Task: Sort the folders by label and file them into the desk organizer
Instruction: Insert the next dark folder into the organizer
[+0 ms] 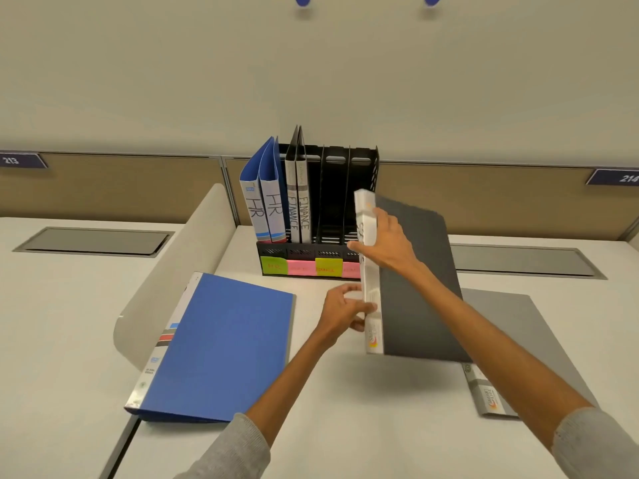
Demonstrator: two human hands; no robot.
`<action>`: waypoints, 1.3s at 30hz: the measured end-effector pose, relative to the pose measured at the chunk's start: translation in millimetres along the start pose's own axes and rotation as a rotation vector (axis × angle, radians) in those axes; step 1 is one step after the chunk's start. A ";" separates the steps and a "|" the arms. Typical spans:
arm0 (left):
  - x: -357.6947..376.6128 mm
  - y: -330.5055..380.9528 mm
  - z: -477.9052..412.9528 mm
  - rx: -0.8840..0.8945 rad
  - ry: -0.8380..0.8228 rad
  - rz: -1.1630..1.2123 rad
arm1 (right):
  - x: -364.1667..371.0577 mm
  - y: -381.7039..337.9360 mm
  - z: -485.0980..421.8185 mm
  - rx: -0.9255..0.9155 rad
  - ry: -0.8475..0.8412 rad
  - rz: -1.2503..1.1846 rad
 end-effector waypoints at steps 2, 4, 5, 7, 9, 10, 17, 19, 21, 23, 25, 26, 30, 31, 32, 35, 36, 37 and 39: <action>-8.0 -24.0 7.8 -0.060 -0.067 -0.063 | 17.2 9.9 7.9 0.036 -0.074 0.031; -12.7 -51.3 15.4 -0.124 -0.111 -0.113 | 32.4 18.7 14.7 0.073 -0.130 0.028; -14.3 -63.8 18.7 -0.158 -0.120 -0.129 | 38.7 21.9 17.8 0.090 -0.147 0.018; -16.8 -82.0 22.6 -0.210 -0.134 -0.165 | 49.3 25.8 22.9 0.105 -0.174 0.012; -18.0 -91.0 23.4 -0.258 -0.177 -0.211 | 57.8 26.7 26.2 0.099 -0.187 0.012; -19.2 -93.5 23.0 -0.289 -0.193 -0.241 | 61.3 26.2 27.1 0.095 -0.189 0.010; -37.6 -105.7 15.3 -0.410 -0.222 -0.626 | 75.6 10.0 17.8 0.051 -0.188 -0.012; -43.0 -102.5 8.9 -0.385 -0.212 -0.726 | 75.9 -1.5 9.4 0.031 -0.187 -0.027; -53.5 -85.9 -5.0 -0.281 -0.073 -0.754 | 73.3 -17.5 -2.5 -0.012 -0.166 -0.033; -69.2 -57.2 -23.3 -0.145 0.127 -0.735 | 67.7 -36.3 -17.5 -0.041 -0.128 -0.056; -86.7 -24.5 -43.7 -0.013 0.311 -0.717 | 60.6 -57.5 -34.3 -0.070 -0.087 -0.082; -94.9 -8.1 -53.8 0.056 0.387 -0.690 | 56.4 -68.7 -43.3 -0.088 -0.062 -0.093; -116.5 47.9 -88.8 0.316 0.538 -0.595 | 36.6 -113.1 -78.7 -0.200 0.048 -0.138; -118.9 57.6 -96.6 0.368 0.551 -0.596 | 32.4 -122.7 -86.8 -0.231 0.069 -0.138; -120.3 65.4 -103.4 0.411 0.561 -0.600 | 29.0 -131.2 -94.3 -0.255 0.085 -0.130; -120.2 77.6 -118.3 0.507 0.576 -0.623 | 25.2 -146.7 -111.2 -0.271 0.124 -0.114; -119.8 78.8 -122.3 0.524 0.572 -0.635 | 26.4 -148.3 -114.5 -0.262 0.132 -0.110; -119.9 79.1 -126.9 0.528 0.563 -0.643 | 29.3 -148.9 -116.2 -0.252 0.130 -0.101; -119.7 78.8 -134.5 0.528 0.548 -0.647 | 35.7 -147.7 -114.8 -0.251 0.113 -0.094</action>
Point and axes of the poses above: each hand's wrist, its own z-axis away from the middle knuckle, its own x-axis out of the palm, y = z × x, the point moved 4 cm from there along -z, towards the middle knuckle, and after that the axes turned 8 degrees about y, right-handed, at the moved point
